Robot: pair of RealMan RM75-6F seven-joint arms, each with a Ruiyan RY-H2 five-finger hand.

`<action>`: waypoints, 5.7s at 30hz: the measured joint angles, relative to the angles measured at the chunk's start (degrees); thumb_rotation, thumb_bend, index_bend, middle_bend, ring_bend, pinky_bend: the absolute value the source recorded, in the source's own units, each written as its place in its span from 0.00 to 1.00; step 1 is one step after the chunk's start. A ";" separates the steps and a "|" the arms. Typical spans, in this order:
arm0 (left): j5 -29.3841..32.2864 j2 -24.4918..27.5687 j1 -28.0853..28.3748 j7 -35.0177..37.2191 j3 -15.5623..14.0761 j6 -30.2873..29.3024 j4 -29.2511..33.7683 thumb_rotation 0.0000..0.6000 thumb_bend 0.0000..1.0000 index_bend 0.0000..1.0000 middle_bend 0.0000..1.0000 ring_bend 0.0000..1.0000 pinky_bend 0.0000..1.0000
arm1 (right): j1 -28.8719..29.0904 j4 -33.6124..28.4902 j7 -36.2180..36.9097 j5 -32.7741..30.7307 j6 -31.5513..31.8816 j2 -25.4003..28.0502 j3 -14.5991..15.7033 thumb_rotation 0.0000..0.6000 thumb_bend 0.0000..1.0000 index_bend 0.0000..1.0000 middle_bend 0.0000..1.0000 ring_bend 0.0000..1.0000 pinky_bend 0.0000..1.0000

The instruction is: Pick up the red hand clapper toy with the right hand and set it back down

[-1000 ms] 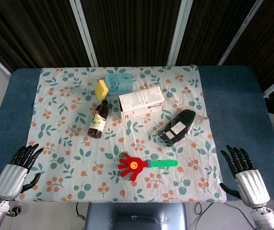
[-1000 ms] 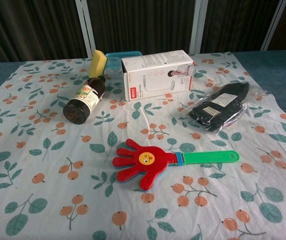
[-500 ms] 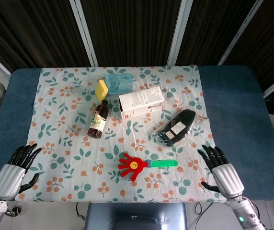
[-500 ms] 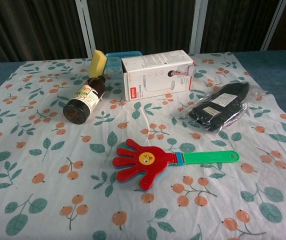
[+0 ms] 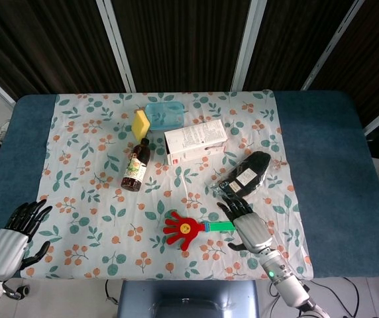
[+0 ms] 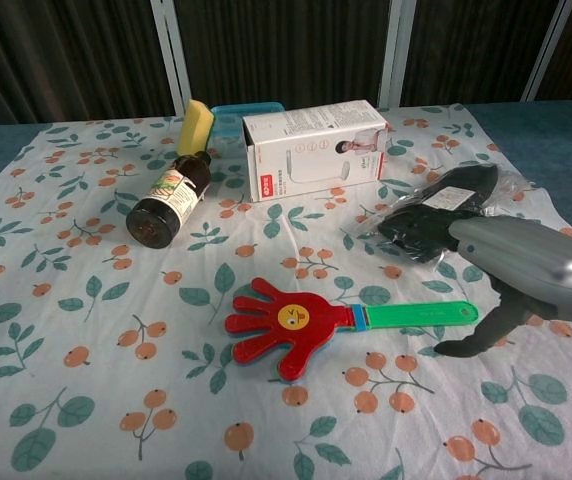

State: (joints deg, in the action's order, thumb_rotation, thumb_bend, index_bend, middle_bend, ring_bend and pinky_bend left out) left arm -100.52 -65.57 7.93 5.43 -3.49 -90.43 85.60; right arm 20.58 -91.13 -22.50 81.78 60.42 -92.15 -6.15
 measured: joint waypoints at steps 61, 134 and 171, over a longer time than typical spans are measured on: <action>-0.60 0.43 -0.53 1.60 0.18 -1.54 -0.60 1.00 0.38 0.00 0.00 0.00 0.08 | 5.26 11.22 12.01 1.56 7.23 -10.41 1.98 1.00 0.47 0.88 0.61 0.68 0.78; 2.08 -0.26 0.16 -0.37 1.09 1.44 -0.18 1.00 0.38 0.00 0.00 0.00 0.08 | 6.52 6.09 96.81 15.96 18.17 1.47 7.12 1.00 0.48 0.88 0.68 0.76 0.93; 1.60 -0.09 -0.15 0.28 0.97 0.35 -0.33 1.00 0.38 0.00 0.00 0.00 0.08 | 7.93 3.01 29.89 2.20 1.38 8.66 6.00 1.00 0.15 0.00 0.00 0.00 0.00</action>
State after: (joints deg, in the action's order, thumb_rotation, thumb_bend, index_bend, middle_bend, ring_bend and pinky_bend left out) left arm -98.91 -65.65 7.78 5.71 -2.52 -90.08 85.27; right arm 28.51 -88.12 7.38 83.99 61.81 -83.50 -0.15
